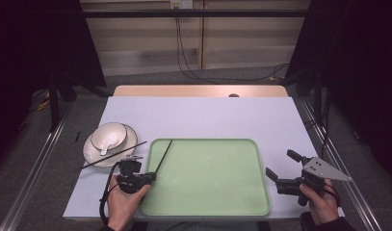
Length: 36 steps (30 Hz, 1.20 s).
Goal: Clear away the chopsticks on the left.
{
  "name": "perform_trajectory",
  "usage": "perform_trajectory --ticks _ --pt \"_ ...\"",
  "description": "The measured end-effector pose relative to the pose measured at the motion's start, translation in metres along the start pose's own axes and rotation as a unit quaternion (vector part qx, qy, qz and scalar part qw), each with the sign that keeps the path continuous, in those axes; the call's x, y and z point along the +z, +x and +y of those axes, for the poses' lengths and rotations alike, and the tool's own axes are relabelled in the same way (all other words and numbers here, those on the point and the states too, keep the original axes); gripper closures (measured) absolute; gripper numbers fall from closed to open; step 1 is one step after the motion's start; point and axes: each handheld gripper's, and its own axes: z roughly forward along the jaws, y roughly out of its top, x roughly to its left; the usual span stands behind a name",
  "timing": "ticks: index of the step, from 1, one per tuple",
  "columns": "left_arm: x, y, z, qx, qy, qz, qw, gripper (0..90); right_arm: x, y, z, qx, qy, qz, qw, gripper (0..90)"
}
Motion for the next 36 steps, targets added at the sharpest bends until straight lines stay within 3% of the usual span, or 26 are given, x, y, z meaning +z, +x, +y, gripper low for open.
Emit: perform_trajectory --ticks 15,20,24,27,30,32,36 --pt "0.0075 -0.0025 -0.0004 -0.001 -0.002 -0.001 1.0 85.2 0.0 -0.0002 0.0002 0.0 0.001 0.005 1.0 1.2" --pt "0.0073 0.0005 -0.0007 -0.004 -0.003 -0.014 0.9999 82.4 0.0002 0.0001 0.0 -0.001 0.001 0.008 1.0 1.2" --pt "0.0072 0.0009 -0.0002 0.011 -0.004 -0.021 0.9997 78.3 0.0002 0.0 0.0 -0.001 0.001 0.009 1.0 1.2" --pt "0.0063 0.0019 0.0007 0.026 -0.001 -0.039 0.9989 63.9 0.0 0.0001 0.0001 -0.001 0.002 0.008 1.0 1.2" --pt "0.0054 0.0031 0.0 0.059 -0.003 -0.041 0.9974 56.4 -0.0007 0.0002 0.0005 0.002 -0.001 0.008 1.0 1.6" --pt "0.0052 0.0044 0.0002 0.069 -0.005 -0.045 0.9966 51.6 -0.0008 0.0001 0.0005 0.002 -0.001 0.01 0.9999 1.6" --pt "0.0013 0.0041 0.0006 0.087 -0.034 -0.051 0.9943 41.1 -0.0009 0.0001 0.0005 0.0 -0.003 0.01 0.9999 1.6"
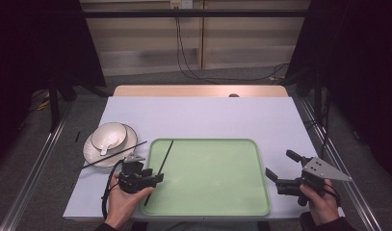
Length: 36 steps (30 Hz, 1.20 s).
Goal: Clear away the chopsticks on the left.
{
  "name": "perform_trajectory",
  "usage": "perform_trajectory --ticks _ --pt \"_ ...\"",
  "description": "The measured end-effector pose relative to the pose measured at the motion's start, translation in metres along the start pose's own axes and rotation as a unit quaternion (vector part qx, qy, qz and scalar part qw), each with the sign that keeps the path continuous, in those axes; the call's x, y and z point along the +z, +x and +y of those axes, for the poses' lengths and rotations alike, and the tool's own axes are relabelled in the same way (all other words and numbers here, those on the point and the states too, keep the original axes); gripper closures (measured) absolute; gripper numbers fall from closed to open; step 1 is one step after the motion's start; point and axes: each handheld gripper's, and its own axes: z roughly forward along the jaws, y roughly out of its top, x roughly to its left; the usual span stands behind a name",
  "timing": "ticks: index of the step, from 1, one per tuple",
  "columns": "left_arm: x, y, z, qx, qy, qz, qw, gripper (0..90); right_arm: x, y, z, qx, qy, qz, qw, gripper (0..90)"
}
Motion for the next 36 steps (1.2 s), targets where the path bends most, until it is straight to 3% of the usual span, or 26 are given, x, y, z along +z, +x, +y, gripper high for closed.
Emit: perform_trajectory --ticks 2,4,8,9,10,13,15,17,19,22,27,29,31,34,36 --pt "-0.003 0.0 0.001 0.013 -0.007 0.0 0.9999 31.9 0.0 0.0 0.0 0.001 0.0 0.001 1.0 1.6" --pt "-0.006 0.0 0.001 0.041 -0.021 0.011 0.9989 24.1 0.0 0.0 0.0 0.001 -0.002 0.0 1.0 1.6" --pt "-0.012 -0.002 0.001 0.064 -0.055 0.026 0.9961 9.3 0.0 0.0 0.0 0.0 -0.002 0.002 1.0 1.6" --pt "-0.014 -0.001 0.001 0.068 -0.06 0.018 0.9957 6.0 0.0 0.0 0.0 0.001 -0.001 0.002 1.0 1.6" --pt "-0.016 0.0 0.001 0.068 -0.071 0.018 0.995 5.1 0.0 0.0 0.0 0.001 -0.001 0.004 1.0 1.6" --pt "-0.027 0.001 -0.002 0.097 -0.094 0.028 0.9904 4.0 -0.001 0.0 0.0 0.0 -0.002 0.003 1.0 1.6" --pt "-0.032 0.005 -0.004 0.097 -0.099 0.008 0.9903 3.3 -0.001 0.0 0.0 0.001 -0.003 0.002 1.0 1.6" --pt "-0.037 0.011 -0.007 0.098 -0.102 0.003 0.9899 3.0 0.0 0.0 0.0 0.0 -0.002 0.002 1.0 1.6" --pt "-0.041 0.018 -0.011 0.086 -0.098 -0.011 0.9915 3.0 -0.001 0.0 0.0 0.0 -0.002 0.002 1.0 1.6" --pt "-0.051 0.028 -0.019 0.083 -0.11 -0.002 0.9905 3.0 -0.001 0.0 0.0 0.0 0.0 0.0 1.0 1.6" --pt "-0.067 0.042 -0.03 0.075 -0.118 -0.01 0.9901 3.0 0.0 0.0 0.0 0.0 -0.001 0.0 1.0 1.2" --pt "-0.073 0.047 -0.033 0.08 -0.126 -0.002 0.9888 3.0 0.0 0.0 0.001 -0.001 -0.001 -0.001 1.0 1.2" --pt "-0.079 0.049 -0.035 0.085 -0.145 0.003 0.9858 3.0 0.0 0.001 0.001 0.0 -0.002 -0.003 1.0 1.2" --pt "-0.086 0.056 -0.037 0.103 -0.149 -0.011 0.9834 3.0 0.0 0.001 0.0 0.0 -0.001 -0.002 1.0 1.2" --pt "-0.089 0.062 -0.038 0.097 -0.153 -0.011 0.9834 3.0 0.0 0.0 0.0 0.0 0.0 0.0 1.0 1.2"
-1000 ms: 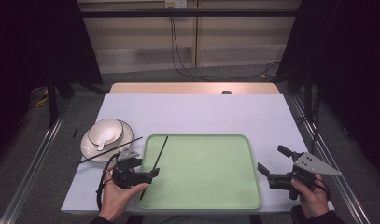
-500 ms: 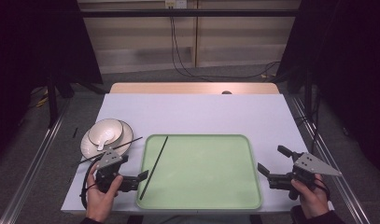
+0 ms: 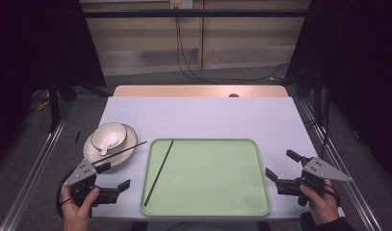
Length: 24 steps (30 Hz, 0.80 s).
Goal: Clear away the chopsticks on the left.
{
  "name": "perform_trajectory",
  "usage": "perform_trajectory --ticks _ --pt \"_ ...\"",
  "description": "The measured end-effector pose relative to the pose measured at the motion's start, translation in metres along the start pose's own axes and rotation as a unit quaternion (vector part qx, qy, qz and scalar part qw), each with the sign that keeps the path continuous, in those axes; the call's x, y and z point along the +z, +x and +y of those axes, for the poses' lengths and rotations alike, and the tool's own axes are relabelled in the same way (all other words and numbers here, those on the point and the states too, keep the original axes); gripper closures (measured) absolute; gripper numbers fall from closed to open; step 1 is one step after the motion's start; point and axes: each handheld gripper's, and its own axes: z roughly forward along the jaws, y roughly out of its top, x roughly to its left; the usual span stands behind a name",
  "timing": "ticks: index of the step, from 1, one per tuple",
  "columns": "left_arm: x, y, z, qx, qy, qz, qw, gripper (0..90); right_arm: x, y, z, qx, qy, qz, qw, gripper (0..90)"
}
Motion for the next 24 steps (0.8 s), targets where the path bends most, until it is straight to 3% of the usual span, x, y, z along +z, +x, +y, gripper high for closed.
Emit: perform_trajectory --ticks 7,9,12,17,20,22,24 --pt "-0.017 0.023 -0.002 0.005 -0.008 0.015 0.9999 3.0 0.001 0.001 0.0 -0.002 0.0 -0.001 1.0 1.2" --pt "-0.021 0.029 -0.002 0.013 -0.008 0.04 0.9991 3.4 0.0 0.001 0.0 -0.001 0.0 -0.001 1.0 1.2" --pt "-0.026 0.038 -0.002 0.01 -0.015 0.052 0.9985 3.6 0.001 0.001 0.0 0.0 0.001 -0.003 1.0 1.2" --pt "-0.024 0.048 -0.001 0.0 -0.013 0.039 0.9991 3.9 0.001 0.001 0.0 -0.001 0.001 -0.003 1.0 1.2" --pt "-0.019 0.053 0.001 -0.016 0.001 0.049 0.9987 4.5 0.001 0.001 0.0 -0.002 0.001 -0.002 1.0 1.2" --pt "-0.015 0.056 0.002 -0.017 0.007 0.052 0.9985 5.5 0.001 0.001 0.0 0.0 0.001 -0.004 1.0 1.2" --pt "-0.014 0.062 0.001 0.0 0.027 0.048 0.9985 5.6 0.001 0.001 0.0 0.0 0.001 -0.004 1.0 1.2"
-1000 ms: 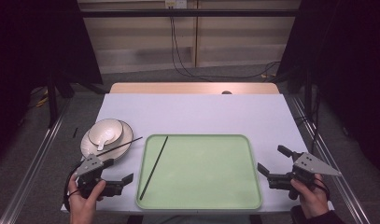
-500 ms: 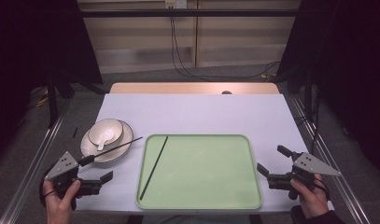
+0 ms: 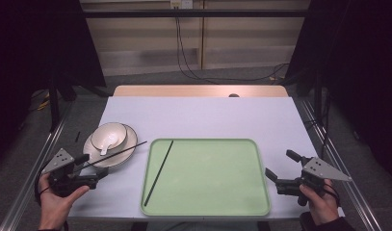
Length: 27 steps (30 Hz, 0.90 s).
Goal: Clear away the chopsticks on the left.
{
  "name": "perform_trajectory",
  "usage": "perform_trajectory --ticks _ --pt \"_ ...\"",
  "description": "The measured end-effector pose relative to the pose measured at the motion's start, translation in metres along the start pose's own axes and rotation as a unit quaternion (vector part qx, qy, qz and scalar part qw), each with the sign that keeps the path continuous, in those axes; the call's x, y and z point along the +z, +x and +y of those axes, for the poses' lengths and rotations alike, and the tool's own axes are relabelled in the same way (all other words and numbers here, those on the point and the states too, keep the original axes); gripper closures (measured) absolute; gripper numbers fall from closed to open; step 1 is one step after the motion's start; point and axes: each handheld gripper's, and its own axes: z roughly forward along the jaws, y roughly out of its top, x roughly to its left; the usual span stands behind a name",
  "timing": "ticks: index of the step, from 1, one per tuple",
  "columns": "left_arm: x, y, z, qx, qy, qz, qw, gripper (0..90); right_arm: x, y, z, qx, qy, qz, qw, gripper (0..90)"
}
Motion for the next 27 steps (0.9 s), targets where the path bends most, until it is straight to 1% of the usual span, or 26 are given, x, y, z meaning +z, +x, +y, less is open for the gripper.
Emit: perform_trajectory --ticks 3,6,7,8,9,10,11,12,13,14,15,16,17,18,19,21,22,23,24,25,26,27 --pt "0.003 0.008 -0.001 0.021 0.02 0.012 0.9995 7.4 0.0 0.0 0.0 0.0 0.0 0.0 1.0 1.2" --pt "0.004 0.017 0.001 0.046 0.018 0.025 0.9985 10.1 0.0 0.0 0.0 -0.001 0.001 -0.001 1.0 1.2" --pt "0.005 0.02 0.002 0.052 0.016 0.022 0.9983 14.2 0.0 0.0 0.0 -0.001 0.001 -0.001 1.0 1.2" --pt "0.006 0.023 0.003 0.055 0.019 0.02 0.9981 18.4 0.0 0.0 0.0 -0.001 0.001 -0.001 1.0 1.2" --pt "0.006 0.026 0.004 0.064 0.03 0.023 0.9972 23.9 0.0 0.0 0.0 -0.001 0.002 0.0 1.0 1.2" --pt "0.008 0.03 0.004 0.066 0.035 0.016 0.997 28.9 0.0 0.0 0.0 -0.001 0.002 0.0 1.0 1.2" --pt "0.01 0.033 0.005 0.06 0.037 0.007 0.9975 32.0 0.0 0.0 0.0 -0.001 0.001 -0.002 1.0 1.2" --pt "0.011 0.035 0.005 0.07 0.041 0.006 0.9967 38.0 0.0 0.0 0.0 -0.001 0.001 -0.003 1.0 1.2" --pt "0.013 0.038 0.006 0.067 0.046 0.0 0.9967 40.6 0.0 0.0 0.0 0.0 0.002 -0.001 1.0 1.2" --pt "0.014 0.039 0.006 0.066 0.05 -0.009 0.9965 40.4 0.0 -0.001 0.0 -0.001 0.003 -0.001 1.0 1.2" --pt "0.016 0.039 0.007 0.069 0.058 -0.004 0.9959 40.5 0.0 -0.001 0.0 -0.001 0.003 -0.001 1.0 1.2" --pt "0.018 0.04 0.008 0.067 0.064 -0.01 0.9956 40.7 0.0 -0.001 0.0 -0.002 0.003 -0.001 1.0 1.3" --pt "0.02 0.042 0.008 0.073 0.066 -0.018 0.995 44.1 0.0 -0.001 0.0 -0.001 0.004 -0.001 1.0 1.2" --pt "0.022 0.042 0.009 0.074 0.071 -0.014 0.9946 48.1 0.001 -0.001 0.0 -0.003 0.003 0.0 1.0 1.2" --pt "0.023 0.043 0.009 0.077 0.078 -0.014 0.9939 48.1 0.001 -0.001 0.0 -0.003 0.003 0.0 1.0 1.2" --pt "0.027 0.044 0.01 0.08 0.088 -0.023 0.9926 50.6 0.0 -0.001 0.0 -0.002 0.004 -0.002 1.0 1.2" --pt "0.028 0.044 0.01 0.085 0.093 -0.024 0.9918 53.6 0.0 -0.001 0.0 -0.003 0.004 -0.002 1.0 1.2" --pt "0.029 0.043 0.009 0.081 0.094 -0.025 0.9919 55.3 0.0 -0.001 -0.001 -0.001 0.005 -0.003 1.0 1.2" --pt "0.029 0.044 0.009 0.084 0.096 -0.028 0.9914 55.7 0.0 -0.001 0.0 0.0 0.005 -0.006 1.0 1.2" --pt "0.029 0.045 0.008 0.089 0.098 -0.031 0.9907 59.2 0.0 -0.001 -0.001 0.0 0.003 -0.004 1.0 1.2" --pt "0.03 0.046 0.007 0.085 0.101 -0.032 0.9907 59.9 0.0 -0.001 -0.001 -0.001 0.004 -0.002 1.0 1.2" --pt "0.031 0.047 0.007 0.09 0.106 -0.026 0.99 61.1 0.0 -0.001 -0.001 -0.001 0.005 -0.001 1.0 1.2"
